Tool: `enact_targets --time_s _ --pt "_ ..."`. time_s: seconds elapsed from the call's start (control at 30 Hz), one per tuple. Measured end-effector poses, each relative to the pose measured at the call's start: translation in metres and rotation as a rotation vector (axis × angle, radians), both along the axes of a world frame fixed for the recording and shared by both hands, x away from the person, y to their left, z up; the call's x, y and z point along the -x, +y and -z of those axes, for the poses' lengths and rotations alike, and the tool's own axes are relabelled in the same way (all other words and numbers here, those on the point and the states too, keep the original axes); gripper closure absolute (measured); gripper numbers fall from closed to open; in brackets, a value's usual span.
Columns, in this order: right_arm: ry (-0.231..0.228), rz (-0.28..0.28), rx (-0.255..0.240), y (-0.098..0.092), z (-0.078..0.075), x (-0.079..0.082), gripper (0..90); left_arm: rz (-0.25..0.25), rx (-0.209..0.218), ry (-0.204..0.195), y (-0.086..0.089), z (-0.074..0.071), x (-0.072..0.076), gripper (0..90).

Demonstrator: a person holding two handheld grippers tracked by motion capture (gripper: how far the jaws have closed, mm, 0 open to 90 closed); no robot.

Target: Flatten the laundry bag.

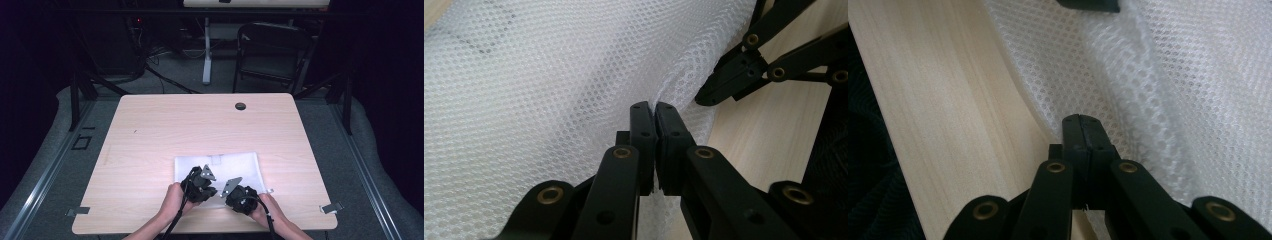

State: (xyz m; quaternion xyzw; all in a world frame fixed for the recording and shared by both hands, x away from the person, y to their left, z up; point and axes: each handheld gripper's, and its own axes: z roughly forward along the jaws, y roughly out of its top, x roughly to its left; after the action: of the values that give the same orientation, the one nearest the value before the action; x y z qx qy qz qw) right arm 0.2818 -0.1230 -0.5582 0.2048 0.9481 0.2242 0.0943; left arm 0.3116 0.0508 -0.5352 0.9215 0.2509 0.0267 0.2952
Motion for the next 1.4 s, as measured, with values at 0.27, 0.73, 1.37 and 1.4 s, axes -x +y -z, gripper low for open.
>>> enact_targets --time_s 0.27,0.73,1.37,1.4 --pt "0.002 0.002 0.003 0.000 0.000 0.000 90.0 -0.029 0.022 -0.004 0.004 -0.008 -0.006 87.8" --pt "0.032 0.003 -0.003 -0.001 -0.001 -0.002 90.0 -0.051 0.028 -0.020 0.011 -0.021 -0.014 87.9" --pt "0.064 -0.037 0.025 -0.002 -0.003 0.004 90.0 -0.080 0.045 -0.045 0.016 -0.039 -0.014 87.8" --pt "0.067 -0.042 0.028 -0.002 -0.003 0.005 90.0 -0.080 0.042 -0.046 0.016 -0.040 -0.015 87.9"
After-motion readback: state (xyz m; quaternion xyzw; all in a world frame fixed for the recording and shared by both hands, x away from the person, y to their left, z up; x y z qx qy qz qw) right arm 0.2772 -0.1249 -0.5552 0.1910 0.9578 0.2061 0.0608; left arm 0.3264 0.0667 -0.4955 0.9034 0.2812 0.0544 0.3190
